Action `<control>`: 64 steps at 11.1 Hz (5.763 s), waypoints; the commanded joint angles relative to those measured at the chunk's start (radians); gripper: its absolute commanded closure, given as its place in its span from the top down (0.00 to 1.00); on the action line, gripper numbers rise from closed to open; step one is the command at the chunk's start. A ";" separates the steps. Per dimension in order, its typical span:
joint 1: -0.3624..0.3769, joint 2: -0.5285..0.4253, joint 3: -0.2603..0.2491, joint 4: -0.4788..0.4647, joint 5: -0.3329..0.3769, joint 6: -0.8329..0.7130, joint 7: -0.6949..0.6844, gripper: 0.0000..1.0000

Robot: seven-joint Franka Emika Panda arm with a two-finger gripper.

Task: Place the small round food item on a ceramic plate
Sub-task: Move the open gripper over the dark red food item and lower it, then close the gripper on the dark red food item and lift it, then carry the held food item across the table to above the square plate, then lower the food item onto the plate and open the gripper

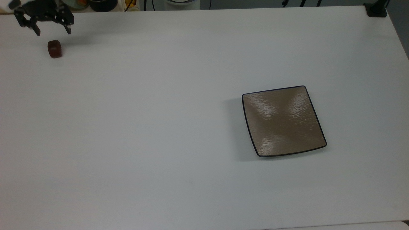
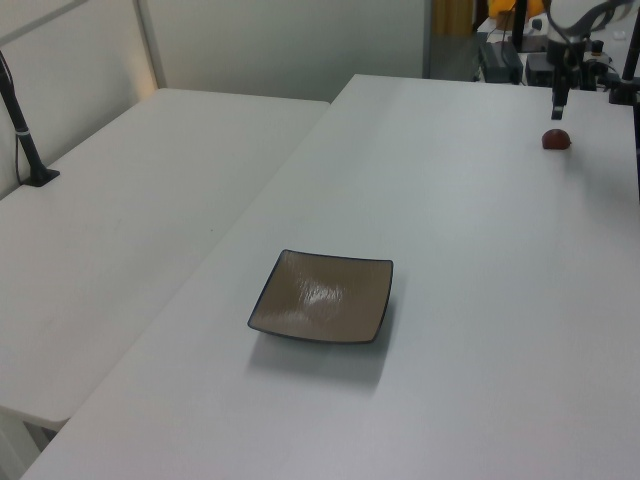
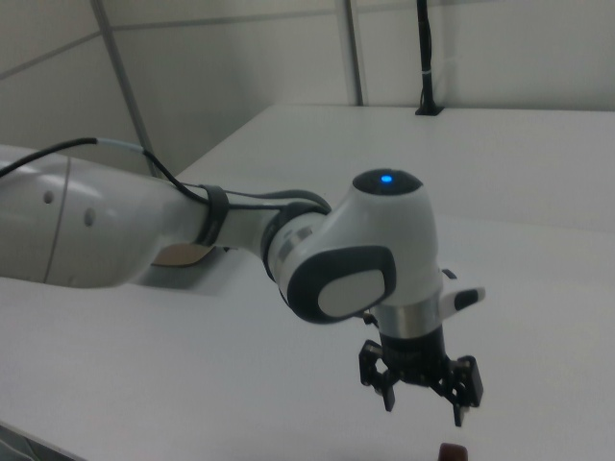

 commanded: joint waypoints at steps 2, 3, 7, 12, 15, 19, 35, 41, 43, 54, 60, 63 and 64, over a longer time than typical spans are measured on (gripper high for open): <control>-0.028 0.068 -0.004 -0.037 -0.008 0.141 -0.044 1.00; -0.038 0.072 -0.004 -0.040 -0.008 0.143 -0.071 1.00; -0.053 0.115 -0.004 -0.062 -0.008 0.230 -0.091 1.00; -0.053 0.140 -0.004 -0.062 -0.008 0.236 -0.099 0.59; -0.052 0.140 -0.004 -0.060 -0.007 0.235 -0.098 0.15; -0.036 0.097 -0.002 -0.051 -0.007 0.200 -0.088 0.07; 0.269 -0.152 0.246 0.345 -0.007 -0.439 0.304 0.10; 0.428 -0.097 0.324 0.353 0.007 -0.420 0.502 0.10; 0.480 -0.036 0.346 0.424 0.006 -0.417 0.562 0.10; 0.755 0.377 0.348 0.514 0.001 0.279 0.811 0.10; 0.789 0.520 0.348 0.555 -0.005 0.339 0.811 0.16; 0.787 0.543 0.348 0.554 -0.005 0.367 0.838 0.56; 0.787 0.543 0.346 0.554 -0.007 0.367 0.844 0.72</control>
